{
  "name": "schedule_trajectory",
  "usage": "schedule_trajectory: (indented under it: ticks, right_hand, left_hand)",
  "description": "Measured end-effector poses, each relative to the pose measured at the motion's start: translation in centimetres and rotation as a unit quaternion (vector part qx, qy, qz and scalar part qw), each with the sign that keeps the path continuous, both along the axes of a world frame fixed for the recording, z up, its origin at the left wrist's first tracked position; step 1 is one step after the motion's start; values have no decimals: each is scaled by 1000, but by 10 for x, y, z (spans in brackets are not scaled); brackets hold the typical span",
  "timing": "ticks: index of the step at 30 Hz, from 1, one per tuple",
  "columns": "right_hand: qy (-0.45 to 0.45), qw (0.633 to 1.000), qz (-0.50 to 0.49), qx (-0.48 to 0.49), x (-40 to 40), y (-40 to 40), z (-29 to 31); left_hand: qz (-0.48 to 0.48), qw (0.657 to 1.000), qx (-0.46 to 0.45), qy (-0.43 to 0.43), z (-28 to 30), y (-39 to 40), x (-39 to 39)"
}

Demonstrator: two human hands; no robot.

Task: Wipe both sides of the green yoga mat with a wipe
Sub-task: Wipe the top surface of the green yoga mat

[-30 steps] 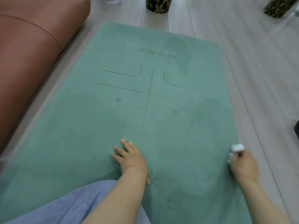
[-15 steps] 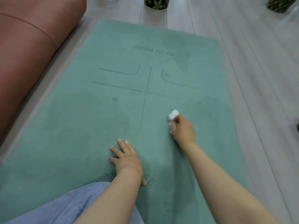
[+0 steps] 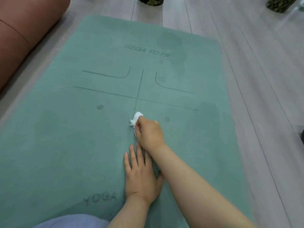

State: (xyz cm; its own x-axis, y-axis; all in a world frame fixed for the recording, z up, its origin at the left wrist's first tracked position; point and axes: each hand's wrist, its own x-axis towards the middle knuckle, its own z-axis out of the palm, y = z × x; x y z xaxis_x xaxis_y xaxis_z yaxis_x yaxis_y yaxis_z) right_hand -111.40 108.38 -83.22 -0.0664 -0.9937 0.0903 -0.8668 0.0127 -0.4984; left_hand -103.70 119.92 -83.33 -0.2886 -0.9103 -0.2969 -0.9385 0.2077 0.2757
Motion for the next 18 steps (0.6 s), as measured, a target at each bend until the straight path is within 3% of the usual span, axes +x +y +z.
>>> schedule_trajectory:
  ticks: [2, 4, 7, 8, 10, 11, 13, 15, 16, 18]
  right_hand:
    - [6, 1000, 5, -12, -33, 0, 3]
    - [4, 991, -133, -28, -95, 22, -2]
    - [24, 913, -407, 16, -202, 88, -2]
    - [32, 884, -466, 24, -222, 105, 2]
    - [49, 860, -508, 19, -223, 107, 1]
    - [48, 865, -498, 16, -204, 93, -2]
    - [15, 910, -412, -38, -138, 50, -10]
    - [-32, 969, -234, -75, -58, 4, -13]
    - [-6, 992, -117, -56, -23, -11, -12]
    - [53, 998, 41, -10, -3, -25, -1]
  left_hand:
    - [8, 1000, -29, 7, -6, -2, 0]
    - [15, 999, -47, 10, -11, -1, 0]
    - [25, 996, -86, 21, -17, -1, 0]
    - [29, 994, -99, 26, -18, -2, 0]
    - [34, 992, -118, 31, -21, -3, -1]
    - [36, 991, -125, 27, -23, -3, -2]
    - [39, 991, -127, 23, -24, -2, -2]
    - [38, 991, -130, 17, -24, -3, -2]
    - [35, 990, -135, 13, -25, -2, -1]
    - [38, 988, -149, 14, -26, -2, 0]
